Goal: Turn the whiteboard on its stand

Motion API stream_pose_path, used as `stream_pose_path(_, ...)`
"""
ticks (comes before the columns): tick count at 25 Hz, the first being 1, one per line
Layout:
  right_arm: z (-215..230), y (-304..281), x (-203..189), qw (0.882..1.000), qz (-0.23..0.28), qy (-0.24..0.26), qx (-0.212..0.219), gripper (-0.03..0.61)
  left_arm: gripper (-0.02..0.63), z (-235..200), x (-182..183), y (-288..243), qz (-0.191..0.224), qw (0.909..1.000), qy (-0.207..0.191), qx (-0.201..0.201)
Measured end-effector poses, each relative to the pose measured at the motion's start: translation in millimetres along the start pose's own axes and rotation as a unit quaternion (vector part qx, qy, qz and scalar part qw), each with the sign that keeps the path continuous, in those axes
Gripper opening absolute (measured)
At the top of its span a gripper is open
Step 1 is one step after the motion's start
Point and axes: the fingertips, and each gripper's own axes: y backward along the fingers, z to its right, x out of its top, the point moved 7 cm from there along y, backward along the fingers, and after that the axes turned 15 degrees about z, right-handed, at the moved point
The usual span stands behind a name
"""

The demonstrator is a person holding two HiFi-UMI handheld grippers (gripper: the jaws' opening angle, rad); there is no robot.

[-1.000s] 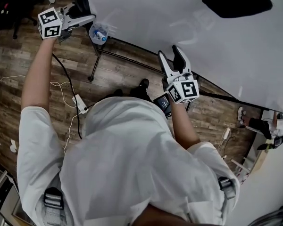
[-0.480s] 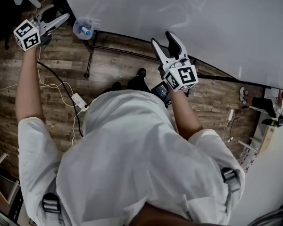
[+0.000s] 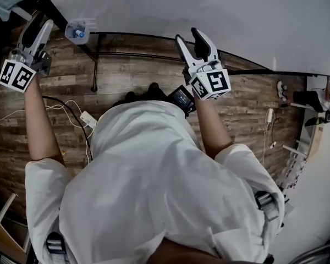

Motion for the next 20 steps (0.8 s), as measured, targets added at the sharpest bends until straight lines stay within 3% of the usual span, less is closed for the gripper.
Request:
stream_pose_path(5,-1.3,23.0,9.5,1.0,0.012,0.001,-0.012,0.195,0.215,59.4,4.0,-7.5,0.022,0.9985,-0.037,0.032)
stream_pose_path(9,-3.0,47.6,23.8,0.999,0.026,0.005,-0.027,0.164,0.209,114.4,-11.8,-11.4,0.009,0.9966,-0.072,0.039)
stream_pose_path(14,-13.1,102.8,39.5,0.998,0.039,0.008,-0.052,0.123,0.201,180.3,-46.8,-0.4,0.007,0.9985,-0.032,0.044)
stream_pose_path(20,-38.8,198.3,71.6,0.995,0.059,-0.003,-0.083,0.058,0.169,292.9,-71.6,18.1,-0.019,0.9998,-0.011,0.0)
